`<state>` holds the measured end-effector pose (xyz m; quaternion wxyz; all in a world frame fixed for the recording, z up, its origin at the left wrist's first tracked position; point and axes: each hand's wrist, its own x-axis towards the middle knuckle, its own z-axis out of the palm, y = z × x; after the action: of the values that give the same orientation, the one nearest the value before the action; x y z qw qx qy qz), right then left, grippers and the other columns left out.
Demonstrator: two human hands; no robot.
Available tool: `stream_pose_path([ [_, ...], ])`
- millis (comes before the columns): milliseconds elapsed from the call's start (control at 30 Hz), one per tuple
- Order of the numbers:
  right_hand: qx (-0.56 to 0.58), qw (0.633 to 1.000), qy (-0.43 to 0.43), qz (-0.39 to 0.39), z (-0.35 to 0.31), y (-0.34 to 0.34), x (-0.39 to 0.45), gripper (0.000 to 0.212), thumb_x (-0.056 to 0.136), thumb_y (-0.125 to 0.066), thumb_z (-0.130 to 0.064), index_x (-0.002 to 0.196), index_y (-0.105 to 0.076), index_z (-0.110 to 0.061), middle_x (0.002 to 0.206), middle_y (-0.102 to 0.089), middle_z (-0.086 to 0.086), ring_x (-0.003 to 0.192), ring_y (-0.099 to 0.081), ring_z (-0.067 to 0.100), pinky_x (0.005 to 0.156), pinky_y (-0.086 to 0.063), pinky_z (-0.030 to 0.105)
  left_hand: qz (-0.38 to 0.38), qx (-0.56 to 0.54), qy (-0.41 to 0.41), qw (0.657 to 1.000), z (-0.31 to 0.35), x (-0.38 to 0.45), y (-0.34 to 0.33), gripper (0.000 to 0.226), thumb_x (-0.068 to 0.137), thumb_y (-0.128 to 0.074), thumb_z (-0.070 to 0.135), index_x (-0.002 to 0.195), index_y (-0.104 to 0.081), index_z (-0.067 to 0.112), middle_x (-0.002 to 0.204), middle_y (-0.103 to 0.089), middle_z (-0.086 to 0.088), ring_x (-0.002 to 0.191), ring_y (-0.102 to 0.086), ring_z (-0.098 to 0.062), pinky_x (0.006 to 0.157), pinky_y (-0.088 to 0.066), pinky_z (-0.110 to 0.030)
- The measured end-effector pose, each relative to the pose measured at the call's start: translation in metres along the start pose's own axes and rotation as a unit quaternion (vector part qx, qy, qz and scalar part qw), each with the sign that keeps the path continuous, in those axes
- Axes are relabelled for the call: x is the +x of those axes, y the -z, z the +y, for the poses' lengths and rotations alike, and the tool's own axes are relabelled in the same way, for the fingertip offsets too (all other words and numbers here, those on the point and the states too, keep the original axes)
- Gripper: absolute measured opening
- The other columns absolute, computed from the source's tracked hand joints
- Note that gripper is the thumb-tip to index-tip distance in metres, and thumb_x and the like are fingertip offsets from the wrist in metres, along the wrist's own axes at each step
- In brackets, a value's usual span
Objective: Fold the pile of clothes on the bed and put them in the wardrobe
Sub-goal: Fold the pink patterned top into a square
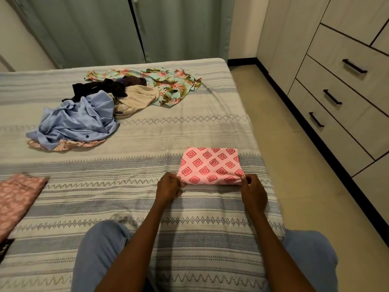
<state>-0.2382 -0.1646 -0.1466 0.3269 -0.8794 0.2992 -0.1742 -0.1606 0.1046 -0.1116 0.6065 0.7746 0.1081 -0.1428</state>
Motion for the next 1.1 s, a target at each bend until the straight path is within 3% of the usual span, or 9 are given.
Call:
stream_pose_path([
  [233, -0.054, 0.998, 0.005, -0.018, -0.005, -0.004, -0.002, 0.015, 0.096, -0.061, -0.025, 0.106, -0.063, -0.015, 0.1, -0.068, 0.009, 0.089, -0.061, 0.029, 0.077, -0.052, 0.043, 0.011, 0.178, -0.061, 0.982, -0.009, 0.001, 0.002, 0.013, 0.092, -0.062, 0.032, 0.09, -0.055, 0.021, 0.08, -0.072, 0.002, 0.062, -0.067, -0.018, 0.065, -0.059, -0.046],
  [333, -0.025, 0.998, 0.056, -0.007, -0.016, -0.006, 0.002, 0.028, 0.091, -0.064, -0.019, 0.118, -0.062, -0.016, 0.114, -0.064, 0.008, 0.1, -0.058, 0.03, 0.082, -0.051, 0.044, 0.067, 0.248, -0.101, 0.961, 0.01, -0.003, -0.005, 0.032, 0.085, -0.065, 0.033, 0.113, -0.053, 0.023, 0.103, -0.063, 0.007, 0.083, -0.062, -0.011, 0.067, -0.049, -0.03],
  [400, -0.026, 0.993, 0.112, -0.015, -0.027, -0.011, 0.008, 0.035, 0.092, -0.062, -0.021, 0.126, -0.06, -0.013, 0.122, -0.062, 0.01, 0.108, -0.058, 0.031, 0.088, -0.049, 0.047, 0.1, 0.304, -0.193, 0.928, 0.022, 0.0, -0.016, 0.04, 0.091, -0.059, 0.03, 0.128, -0.054, 0.017, 0.118, -0.061, -0.002, 0.097, -0.061, -0.017, 0.076, -0.051, -0.031],
  [467, -0.028, 0.985, 0.167, -0.024, -0.04, -0.018, 0.016, 0.04, 0.095, -0.055, -0.026, 0.131, -0.057, -0.008, 0.129, -0.061, 0.014, 0.115, -0.057, 0.033, 0.095, -0.048, 0.051, 0.07, 0.383, -0.285, 0.876, 0.028, 0.008, -0.03, 0.043, 0.099, -0.049, 0.029, 0.139, -0.048, 0.012, 0.137, -0.056, -0.011, 0.116, -0.057, -0.027, 0.096, -0.048, -0.04],
  [567, -0.068, 0.966, 0.244, -0.046, -0.064, -0.034, 0.024, 0.05, 0.096, -0.045, -0.031, 0.136, -0.055, -0.004, 0.134, -0.059, 0.018, 0.123, -0.056, 0.035, 0.1, -0.048, 0.051, -0.005, 0.473, -0.305, 0.826, 0.028, 0.025, -0.053, 0.052, 0.106, -0.032, 0.036, 0.154, -0.029, 0.016, 0.162, -0.026, -0.011, 0.149, -0.023, -0.032, 0.12, -0.02, -0.048],
  [667, -0.146, 0.947, 0.266, -0.108, -0.067, -0.055, 0.029, 0.059, 0.099, -0.032, -0.038, 0.149, -0.042, -0.007, 0.153, -0.043, 0.015, 0.142, -0.039, 0.033, 0.111, -0.037, 0.056, -0.033, 0.517, -0.301, 0.8, 0.019, 0.041, -0.065, 0.059, 0.105, -0.014, 0.045, 0.158, -0.016, 0.021, 0.166, -0.005, -0.006, 0.153, -0.003, -0.032, 0.122, -0.009, -0.054],
  [833, -0.226, 0.919, 0.282, -0.156, -0.031, -0.06, 0.03, 0.07, 0.105, -0.02, -0.056, 0.159, 0.006, -0.02, 0.166, 0.014, 0.0, 0.152, 0.016, 0.016, 0.122, 0.005, 0.052, -0.079, 0.514, -0.276, 0.808, -0.009, 0.062, -0.056, 0.065, 0.099, -0.005, 0.061, 0.156, 0.014, 0.035, 0.162, 0.024, 0.003, 0.15, 0.019, -0.025, 0.122, 0.007, -0.049],
  [967, -0.235, 0.9, 0.311, -0.194, -0.02, -0.054, 0.046, 0.083, 0.099, -0.017, -0.071, 0.159, 0.006, -0.019, 0.166, 0.015, 0.001, 0.152, 0.017, 0.017, 0.122, 0.001, 0.056, -0.092, 0.514, -0.282, 0.805, -0.018, 0.07, -0.043, 0.066, 0.099, -0.012, 0.062, 0.154, 0.018, 0.039, 0.161, 0.027, 0.005, 0.151, 0.019, -0.021, 0.122, 0.01, -0.047],
  [1100, -0.222, 0.916, 0.248, -0.223, -0.023, -0.058, 0.057, 0.094, 0.087, 0.003, -0.08, 0.158, 0.01, -0.019, 0.165, 0.016, 0.0, 0.153, 0.015, 0.023, 0.122, 0.005, 0.053, -0.093, 0.514, -0.273, 0.808, -0.014, 0.076, -0.043, 0.069, 0.094, -0.003, 0.07, 0.154, 0.017, 0.041, 0.163, 0.023, 0.006, 0.151, 0.016, -0.021, 0.122, 0.008, -0.05],
])
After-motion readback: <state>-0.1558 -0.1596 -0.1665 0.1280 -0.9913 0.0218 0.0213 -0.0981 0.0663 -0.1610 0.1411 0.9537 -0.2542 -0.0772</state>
